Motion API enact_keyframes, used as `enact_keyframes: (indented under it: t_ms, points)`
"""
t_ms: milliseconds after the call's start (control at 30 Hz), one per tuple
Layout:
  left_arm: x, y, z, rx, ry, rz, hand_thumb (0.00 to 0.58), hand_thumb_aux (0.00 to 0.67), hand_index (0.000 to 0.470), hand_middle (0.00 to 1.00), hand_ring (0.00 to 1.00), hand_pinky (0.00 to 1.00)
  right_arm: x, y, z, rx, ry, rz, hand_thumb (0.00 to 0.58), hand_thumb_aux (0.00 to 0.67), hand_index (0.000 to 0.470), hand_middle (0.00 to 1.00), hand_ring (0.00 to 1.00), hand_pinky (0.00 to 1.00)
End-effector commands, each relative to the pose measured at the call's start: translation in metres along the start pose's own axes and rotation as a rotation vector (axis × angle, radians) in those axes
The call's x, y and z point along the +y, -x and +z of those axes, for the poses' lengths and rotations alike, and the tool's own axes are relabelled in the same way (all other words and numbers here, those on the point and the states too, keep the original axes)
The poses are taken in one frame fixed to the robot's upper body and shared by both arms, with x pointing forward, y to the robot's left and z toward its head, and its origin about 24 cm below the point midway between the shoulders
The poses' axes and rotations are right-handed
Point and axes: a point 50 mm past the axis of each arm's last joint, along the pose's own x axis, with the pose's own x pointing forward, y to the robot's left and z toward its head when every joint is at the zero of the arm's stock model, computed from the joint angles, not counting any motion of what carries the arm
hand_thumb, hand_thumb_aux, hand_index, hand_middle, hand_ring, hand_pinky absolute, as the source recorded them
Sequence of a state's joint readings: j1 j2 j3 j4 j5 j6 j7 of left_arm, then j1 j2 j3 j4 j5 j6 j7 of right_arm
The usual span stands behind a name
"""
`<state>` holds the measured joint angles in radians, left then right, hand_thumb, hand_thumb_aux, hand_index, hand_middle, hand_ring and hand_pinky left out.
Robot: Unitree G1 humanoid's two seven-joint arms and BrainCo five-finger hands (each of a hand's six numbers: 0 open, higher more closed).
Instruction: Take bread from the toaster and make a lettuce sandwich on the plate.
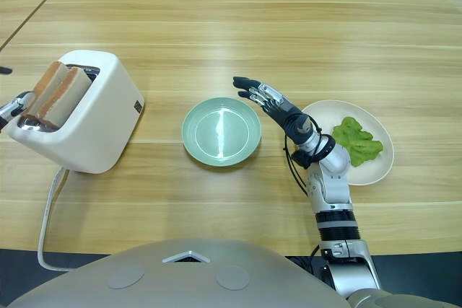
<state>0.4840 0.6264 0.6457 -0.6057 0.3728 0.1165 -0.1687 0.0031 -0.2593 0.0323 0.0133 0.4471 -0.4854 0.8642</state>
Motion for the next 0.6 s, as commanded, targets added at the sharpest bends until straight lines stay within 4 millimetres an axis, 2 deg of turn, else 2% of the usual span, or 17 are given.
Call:
enact_keyframes:
  t_ms: [33, 200, 400, 433, 467, 500, 567, 600]
  points:
    - [-0.007, -0.002, -0.019, 0.065, -0.027, -0.051, 0.000, 0.000, 0.000, 0.00, 0.00, 0.00, -0.001, 0.002, 0.002, 0.007, 0.014, -0.002, 0.000, 0.000, 0.000, 0.00, 0.00, 0.00]
    - [-0.012, -0.005, -0.036, 0.116, -0.033, -0.066, 0.000, 0.000, 0.000, 0.00, 0.00, 0.00, -0.001, 0.003, 0.003, 0.007, 0.019, -0.004, 0.000, 0.000, 0.000, 0.00, 0.00, 0.00]
    - [-0.018, -0.006, -0.036, 0.098, -0.013, -0.084, 0.000, 0.000, 0.000, 0.00, 0.00, 0.00, -0.001, 0.002, 0.003, 0.007, 0.021, 0.000, 0.000, 0.000, 0.000, 0.00, 0.00, 0.00]
    - [-0.019, -0.007, -0.037, 0.098, -0.011, -0.089, 0.014, 0.008, 0.006, 0.00, 0.00, 0.00, -0.001, 0.002, 0.003, 0.007, 0.021, 0.000, 0.000, 0.000, 0.000, 0.00, 0.00, 0.00]
    - [-0.021, -0.007, -0.037, 0.100, -0.009, -0.093, 0.128, 0.079, 0.055, 0.00, 0.00, 0.00, -0.001, 0.002, 0.003, 0.007, 0.021, 0.000, 0.000, 0.000, 0.000, 0.00, 0.00, 0.00]
    - [-0.022, -0.007, -0.038, 0.101, -0.008, -0.095, 0.212, 0.137, 0.096, 0.00, 0.00, 0.00, -0.001, 0.002, 0.003, 0.007, 0.022, 0.000, 0.000, 0.000, 0.000, 0.00, 0.00, 0.00]
    - [-0.024, -0.008, -0.039, 0.100, -0.006, -0.100, 0.427, 0.326, 0.229, 0.00, 0.00, 0.00, -0.001, 0.002, 0.003, 0.007, 0.022, 0.000, 0.000, 0.000, 0.000, 0.00, 0.00, 0.00]
    - [-0.025, -0.008, -0.039, 0.099, -0.005, -0.102, 0.425, 0.323, 0.227, 0.00, 0.00, 0.00, -0.001, 0.002, 0.003, 0.007, 0.022, 0.000, 0.000, 0.000, 0.000, 0.00, 0.00, 0.00]
